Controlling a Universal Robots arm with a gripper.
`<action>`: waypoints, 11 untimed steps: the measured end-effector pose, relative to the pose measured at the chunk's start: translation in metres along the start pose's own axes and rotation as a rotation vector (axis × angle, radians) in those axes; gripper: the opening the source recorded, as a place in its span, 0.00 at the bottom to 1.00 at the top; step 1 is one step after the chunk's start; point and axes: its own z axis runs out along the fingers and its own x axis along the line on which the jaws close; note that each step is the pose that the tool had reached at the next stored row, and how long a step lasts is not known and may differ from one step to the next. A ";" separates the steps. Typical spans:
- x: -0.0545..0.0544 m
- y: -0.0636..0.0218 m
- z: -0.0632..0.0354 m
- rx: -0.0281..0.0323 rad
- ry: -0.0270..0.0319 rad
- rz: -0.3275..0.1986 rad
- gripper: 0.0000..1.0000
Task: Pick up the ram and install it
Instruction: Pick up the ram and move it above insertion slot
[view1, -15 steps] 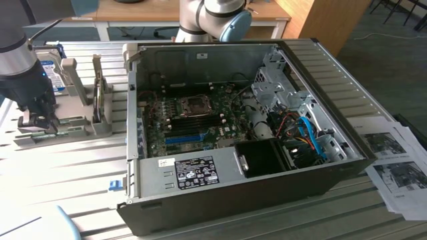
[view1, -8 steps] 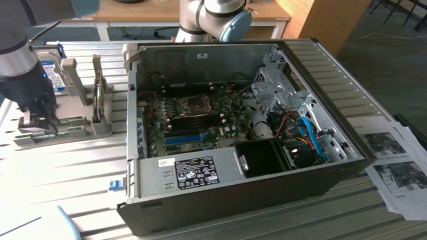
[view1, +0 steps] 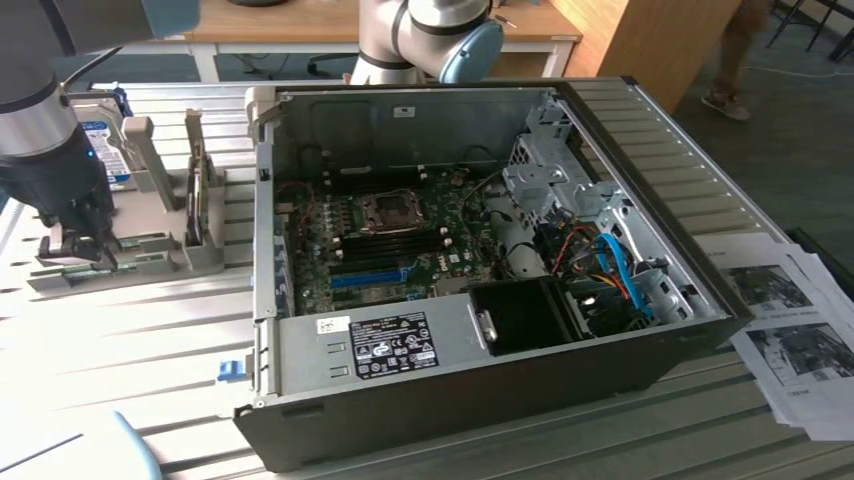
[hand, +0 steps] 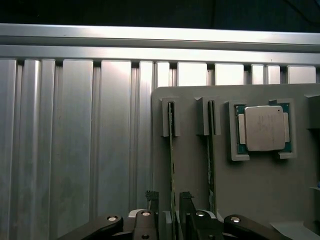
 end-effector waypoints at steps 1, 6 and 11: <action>0.000 0.0000 0.0000 0.0000 0.0000 0.000 0.30; -0.002 0.0000 0.0007 0.0001 -0.0001 0.000 0.30; -0.002 0.0000 0.0009 0.0000 0.0000 0.000 0.30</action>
